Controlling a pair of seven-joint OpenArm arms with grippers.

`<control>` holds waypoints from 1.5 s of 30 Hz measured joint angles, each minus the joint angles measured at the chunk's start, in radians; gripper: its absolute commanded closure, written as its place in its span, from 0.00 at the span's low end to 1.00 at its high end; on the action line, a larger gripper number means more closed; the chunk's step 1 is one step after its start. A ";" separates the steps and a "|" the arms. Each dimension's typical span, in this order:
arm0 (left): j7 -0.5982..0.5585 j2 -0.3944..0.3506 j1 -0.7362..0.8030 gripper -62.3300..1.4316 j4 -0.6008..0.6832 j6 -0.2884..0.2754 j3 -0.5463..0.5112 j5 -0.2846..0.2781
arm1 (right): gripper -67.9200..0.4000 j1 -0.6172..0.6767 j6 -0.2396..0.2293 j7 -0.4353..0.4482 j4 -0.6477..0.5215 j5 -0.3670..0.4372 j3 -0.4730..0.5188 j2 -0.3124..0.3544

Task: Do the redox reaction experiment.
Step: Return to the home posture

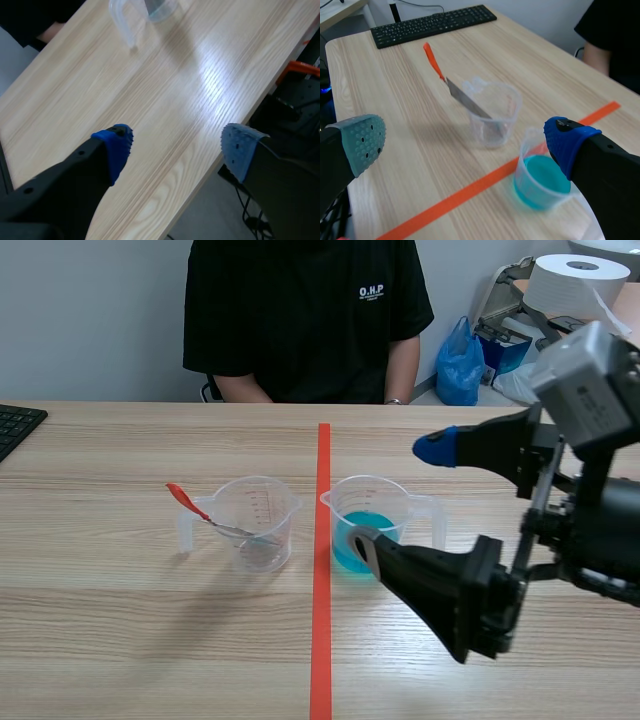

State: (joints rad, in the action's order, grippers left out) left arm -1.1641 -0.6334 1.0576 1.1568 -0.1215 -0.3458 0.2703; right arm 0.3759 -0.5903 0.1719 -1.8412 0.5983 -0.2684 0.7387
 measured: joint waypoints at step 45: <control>0.233 0.107 0.120 0.00 0.245 -0.272 0.000 -0.399 | 0.00 0.289 0.000 -0.106 -0.116 0.053 0.325 0.082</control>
State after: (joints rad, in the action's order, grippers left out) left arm -0.9314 -0.5262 1.1774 1.4021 -0.3939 -0.3458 -0.1287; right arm 0.6647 -0.5903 0.0658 -1.9572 0.6514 0.0566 0.8204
